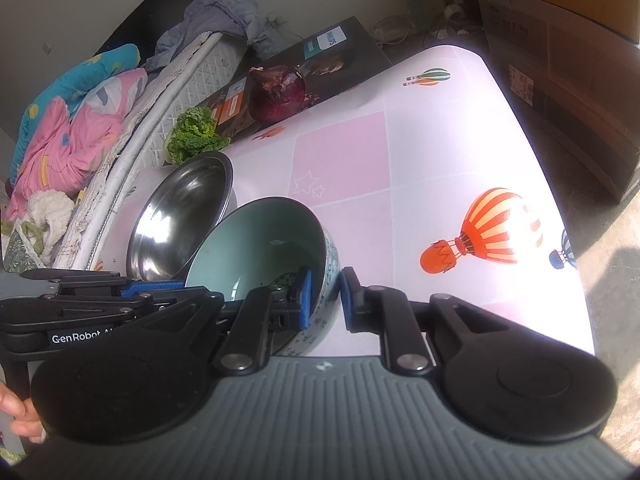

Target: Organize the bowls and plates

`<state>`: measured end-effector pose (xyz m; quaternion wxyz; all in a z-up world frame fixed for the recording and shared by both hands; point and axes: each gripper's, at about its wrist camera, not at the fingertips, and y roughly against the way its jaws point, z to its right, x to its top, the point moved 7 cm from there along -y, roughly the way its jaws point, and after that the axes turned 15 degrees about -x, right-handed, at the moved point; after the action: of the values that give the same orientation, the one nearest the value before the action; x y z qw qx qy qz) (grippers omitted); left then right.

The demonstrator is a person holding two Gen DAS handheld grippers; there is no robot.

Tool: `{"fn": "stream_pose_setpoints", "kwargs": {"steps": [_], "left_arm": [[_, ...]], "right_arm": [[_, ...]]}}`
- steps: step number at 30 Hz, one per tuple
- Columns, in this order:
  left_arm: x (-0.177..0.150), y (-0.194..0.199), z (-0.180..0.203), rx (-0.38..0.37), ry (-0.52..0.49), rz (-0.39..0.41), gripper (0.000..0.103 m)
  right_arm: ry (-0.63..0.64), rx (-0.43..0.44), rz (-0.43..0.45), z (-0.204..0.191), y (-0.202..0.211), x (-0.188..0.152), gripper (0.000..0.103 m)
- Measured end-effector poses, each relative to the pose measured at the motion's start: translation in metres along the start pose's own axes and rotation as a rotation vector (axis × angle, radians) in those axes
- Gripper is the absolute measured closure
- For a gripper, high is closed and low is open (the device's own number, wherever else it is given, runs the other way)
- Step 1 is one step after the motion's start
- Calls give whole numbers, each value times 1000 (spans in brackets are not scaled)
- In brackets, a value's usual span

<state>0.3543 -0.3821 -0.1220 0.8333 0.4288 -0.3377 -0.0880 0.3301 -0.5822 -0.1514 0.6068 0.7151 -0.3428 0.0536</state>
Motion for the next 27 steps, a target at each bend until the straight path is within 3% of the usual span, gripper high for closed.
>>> {"fn": "stream_pose_setpoints", "kwargs": {"steps": [27], "left_arm": [[3, 8, 3, 16, -39, 27, 86]], "right_arm": [[-11, -31, 18, -1, 1, 8, 92]]}}
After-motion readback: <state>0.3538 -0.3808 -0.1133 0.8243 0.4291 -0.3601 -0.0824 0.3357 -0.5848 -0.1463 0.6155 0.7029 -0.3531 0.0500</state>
